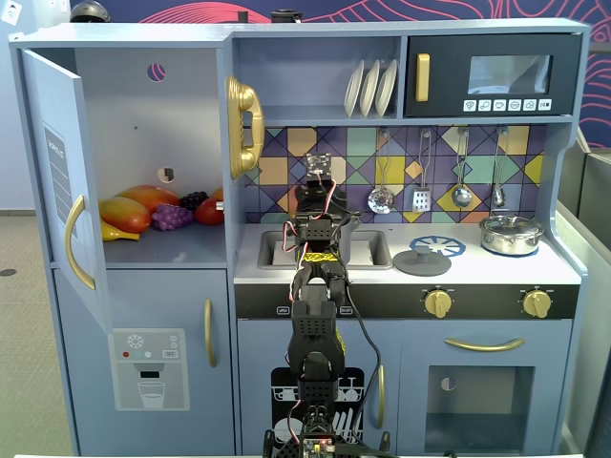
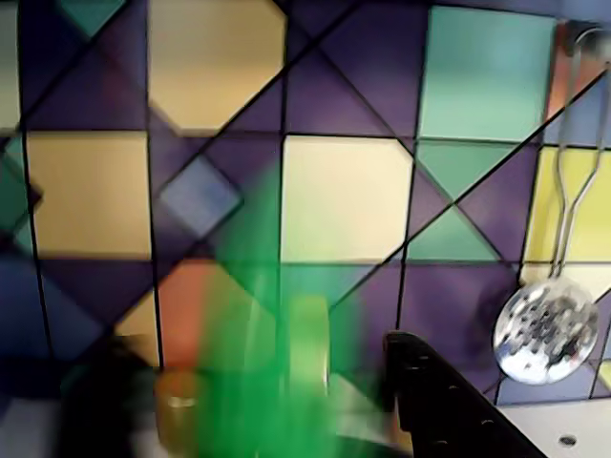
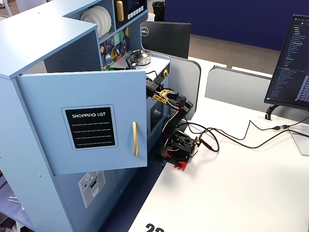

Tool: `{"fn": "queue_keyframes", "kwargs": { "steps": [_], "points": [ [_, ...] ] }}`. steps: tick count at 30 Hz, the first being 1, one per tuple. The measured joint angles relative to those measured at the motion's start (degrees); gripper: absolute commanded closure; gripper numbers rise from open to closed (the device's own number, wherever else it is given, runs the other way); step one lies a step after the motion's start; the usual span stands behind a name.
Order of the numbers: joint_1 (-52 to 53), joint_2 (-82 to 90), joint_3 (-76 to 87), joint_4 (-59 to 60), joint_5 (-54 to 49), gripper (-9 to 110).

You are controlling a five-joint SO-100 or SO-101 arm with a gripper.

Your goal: Pick up the green pineapple from the left cabinet and place it in the gray recipient

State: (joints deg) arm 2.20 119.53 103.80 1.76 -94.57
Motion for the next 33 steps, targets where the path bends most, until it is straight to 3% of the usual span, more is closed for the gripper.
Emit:
{"fn": "queue_keyframes", "kwargs": {
  "steps": [6,13,17,33],
  "points": [
    [-0.2,11.8,6.5,9.3,0.3,75],
    [-0.4,38.3,22.3,47.9,-0.8,78],
    [-0.4,47.1,30.8,62.1,-0.2,81],
    [-4.7,62.0,67.5,68.4,9.5,91]
  ]
}}
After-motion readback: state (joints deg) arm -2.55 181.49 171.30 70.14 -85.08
